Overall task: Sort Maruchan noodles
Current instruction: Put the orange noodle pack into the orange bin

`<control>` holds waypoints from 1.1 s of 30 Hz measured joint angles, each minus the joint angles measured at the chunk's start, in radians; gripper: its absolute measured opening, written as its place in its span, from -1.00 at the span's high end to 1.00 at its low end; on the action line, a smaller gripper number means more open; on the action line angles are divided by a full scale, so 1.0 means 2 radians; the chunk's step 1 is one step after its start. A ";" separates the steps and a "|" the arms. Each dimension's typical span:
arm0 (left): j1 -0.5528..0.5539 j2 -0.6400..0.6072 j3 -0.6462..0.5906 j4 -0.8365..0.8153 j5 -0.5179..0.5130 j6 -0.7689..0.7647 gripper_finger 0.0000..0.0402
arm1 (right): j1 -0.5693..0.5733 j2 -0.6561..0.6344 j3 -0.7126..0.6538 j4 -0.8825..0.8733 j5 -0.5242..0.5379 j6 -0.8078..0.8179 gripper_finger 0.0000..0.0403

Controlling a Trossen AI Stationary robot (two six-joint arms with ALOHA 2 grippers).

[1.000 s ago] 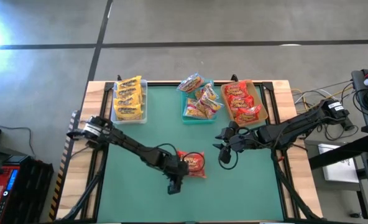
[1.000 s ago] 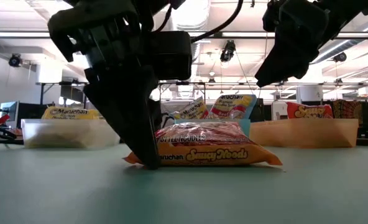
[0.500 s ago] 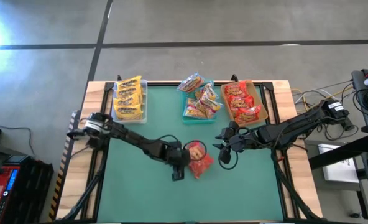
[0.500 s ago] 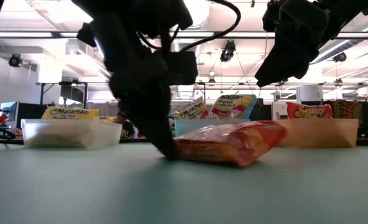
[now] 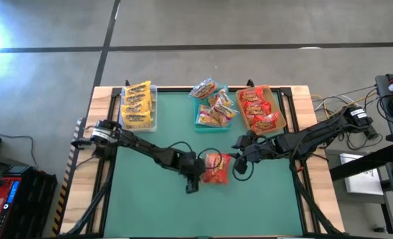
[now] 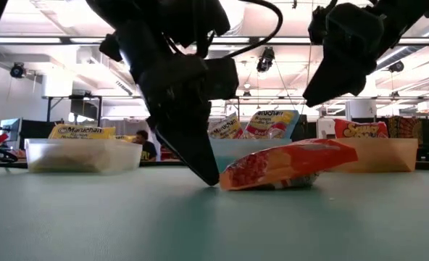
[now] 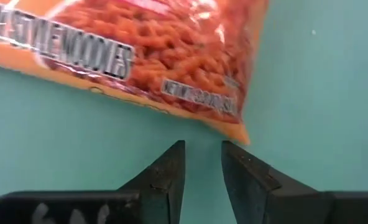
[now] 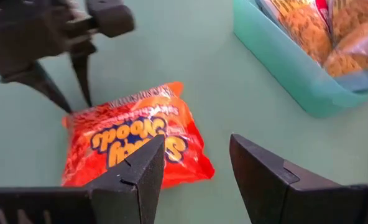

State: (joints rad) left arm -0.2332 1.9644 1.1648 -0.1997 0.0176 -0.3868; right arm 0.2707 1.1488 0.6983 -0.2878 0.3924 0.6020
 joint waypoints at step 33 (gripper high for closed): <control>0.006 0.025 -0.001 0.145 -0.120 0.026 0.57 | 0.080 0.033 -0.003 -0.050 0.014 0.139 0.15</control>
State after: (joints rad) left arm -0.2207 2.0147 1.1633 0.0911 -0.2224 -0.3344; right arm 0.4306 1.2144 0.6918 -0.3884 0.4210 0.8806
